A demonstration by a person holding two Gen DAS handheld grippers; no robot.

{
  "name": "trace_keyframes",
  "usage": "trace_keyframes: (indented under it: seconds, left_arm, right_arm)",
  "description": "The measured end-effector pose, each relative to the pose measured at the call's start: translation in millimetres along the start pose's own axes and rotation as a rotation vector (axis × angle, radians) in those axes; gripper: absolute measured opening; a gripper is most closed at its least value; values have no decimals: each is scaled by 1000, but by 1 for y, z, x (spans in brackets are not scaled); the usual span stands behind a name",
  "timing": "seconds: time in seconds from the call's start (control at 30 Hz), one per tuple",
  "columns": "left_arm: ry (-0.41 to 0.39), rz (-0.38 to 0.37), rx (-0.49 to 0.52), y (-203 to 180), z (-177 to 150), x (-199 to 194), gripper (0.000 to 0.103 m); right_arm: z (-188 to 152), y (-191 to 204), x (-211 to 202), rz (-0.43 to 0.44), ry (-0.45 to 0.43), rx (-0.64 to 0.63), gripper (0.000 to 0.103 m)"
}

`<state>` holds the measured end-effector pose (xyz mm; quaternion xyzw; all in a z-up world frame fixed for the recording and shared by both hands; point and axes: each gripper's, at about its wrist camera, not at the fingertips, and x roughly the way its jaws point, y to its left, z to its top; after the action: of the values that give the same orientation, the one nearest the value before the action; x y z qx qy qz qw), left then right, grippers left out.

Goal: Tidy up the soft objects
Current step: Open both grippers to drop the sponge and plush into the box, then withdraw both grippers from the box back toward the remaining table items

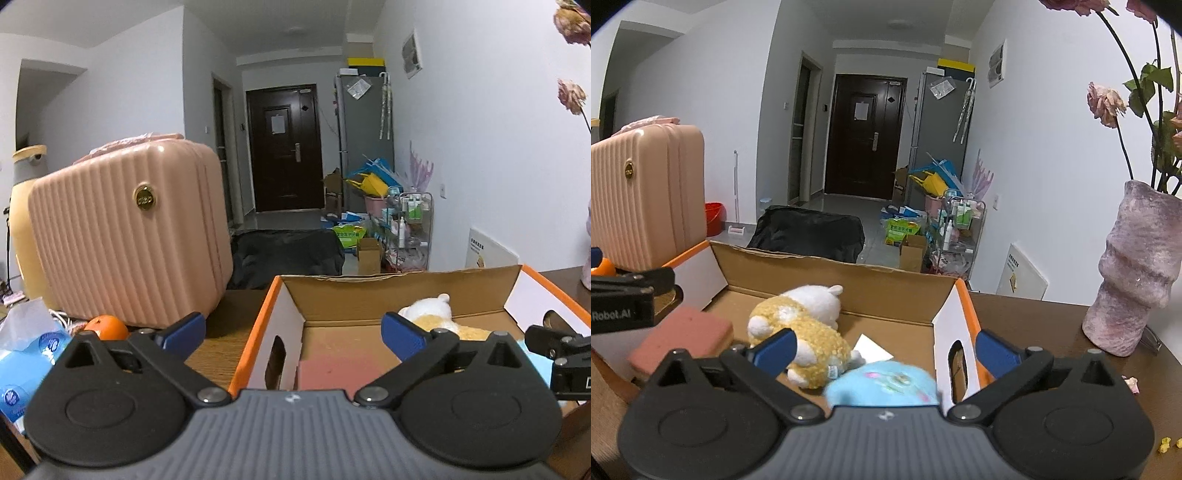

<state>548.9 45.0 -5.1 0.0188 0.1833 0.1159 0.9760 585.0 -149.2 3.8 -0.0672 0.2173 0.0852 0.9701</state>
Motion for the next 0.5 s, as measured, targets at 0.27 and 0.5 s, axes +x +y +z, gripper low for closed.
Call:
trace_keyframes:
  seconds: [0.27,0.5]
  left_arm:
    - [14,4,-11,2,1,2,103]
    - [17,2,-14,3,1,2,103]
  right_arm:
    - [-1,-1,-1,-3,0,2,103]
    - [-1,-2,-4,-11,-10,1,103]
